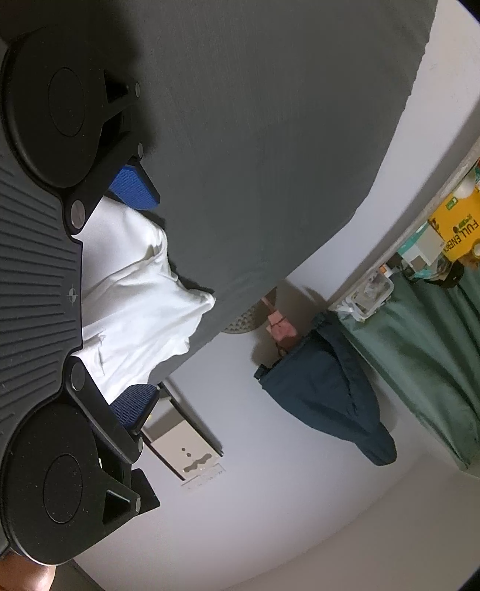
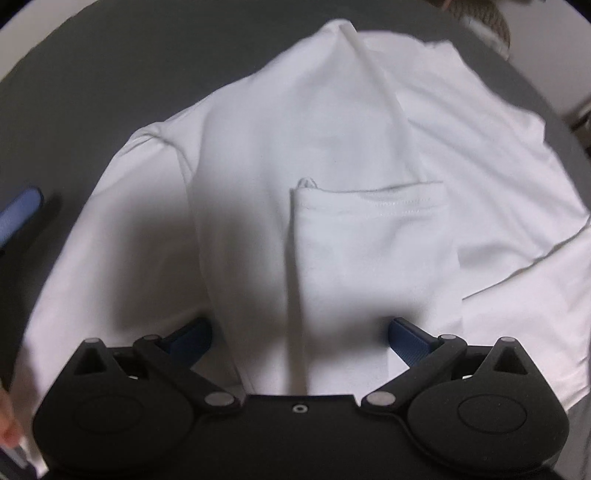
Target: Fold clothes
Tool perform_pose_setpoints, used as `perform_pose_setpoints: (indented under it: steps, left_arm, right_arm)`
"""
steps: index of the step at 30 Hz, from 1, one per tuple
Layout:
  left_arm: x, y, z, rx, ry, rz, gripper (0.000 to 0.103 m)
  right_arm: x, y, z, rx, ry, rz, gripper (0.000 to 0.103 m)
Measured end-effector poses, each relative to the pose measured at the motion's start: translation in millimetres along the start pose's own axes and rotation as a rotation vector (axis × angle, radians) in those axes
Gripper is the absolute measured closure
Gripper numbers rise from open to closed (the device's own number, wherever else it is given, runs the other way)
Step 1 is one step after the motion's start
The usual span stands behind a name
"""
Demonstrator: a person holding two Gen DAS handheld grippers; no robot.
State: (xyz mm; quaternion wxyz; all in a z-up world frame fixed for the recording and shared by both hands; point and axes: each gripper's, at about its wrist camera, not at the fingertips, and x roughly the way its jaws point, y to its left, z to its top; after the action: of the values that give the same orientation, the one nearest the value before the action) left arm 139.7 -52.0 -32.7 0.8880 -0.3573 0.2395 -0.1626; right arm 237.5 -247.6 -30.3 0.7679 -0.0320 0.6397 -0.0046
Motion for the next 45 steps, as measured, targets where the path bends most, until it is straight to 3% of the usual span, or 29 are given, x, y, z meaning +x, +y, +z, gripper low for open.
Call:
perform_pose_setpoints:
  steps: [3,14,19,20,24,28,30,33,35,38,41,45]
  left_arm:
    - [1.2,0.4,-0.5,-0.001,0.004,0.003,0.0]
    - [5.0,-2.3,-3.2,0.023,0.022,0.007,0.0]
    - [2.9,0.7,-0.5,0.001,0.007,0.011,0.0]
    - [3.9,1.3,-0.5,-0.001,0.009,0.012,0.0]
    - [4.7,2.5,-1.3,-0.008,0.016,0.017,0.0]
    - [3.7,3.8,-0.6,-0.011,0.008,0.018,0.0]
    - [4.4,5.6,-1.1,-0.017,0.012,0.022,0.0]
    - [6.1,6.5,-1.5,-0.021,0.018,0.025,0.0]
    - [5.5,5.9,-1.5,-0.019,0.018,0.023,0.0]
    - [4.8,5.3,-0.7,-0.021,0.015,0.021,0.0]
    - [4.8,5.7,-0.7,-0.028,0.015,0.026,0.0]
    - [4.8,1.7,-1.9,-0.019,0.021,0.032,0.0]
  right_arm:
    - [3.6,-7.8,2.5,-0.006,0.038,0.045,0.0]
    - [-0.9,-7.1,-0.1,-0.031,0.067,0.044,0.001]
    - [-54.5,-30.5,11.2,0.075,-0.133,0.082,0.002]
    - [-57.1,-37.1,14.2,0.127,-0.138,0.103,0.006]
    - [-49.5,-48.2,24.9,0.245,-0.093,0.137,0.045]
    - [-34.8,-31.7,35.5,0.246,-0.058,0.097,0.066]
    - [-32.2,-24.7,35.8,0.234,-0.064,0.061,0.093]
    - [-40.6,-24.4,28.0,0.254,-0.11,0.026,0.098]
    - [-55.1,-31.0,14.5,0.3,-0.174,0.048,0.098]
    - [-96.6,-48.6,-35.9,0.447,-0.371,0.15,0.098]
    - [-128.5,-64.9,-118.1,0.617,-0.56,0.177,0.098]
    - [-133.0,-74.0,-232.0,0.848,-0.654,0.176,0.098]
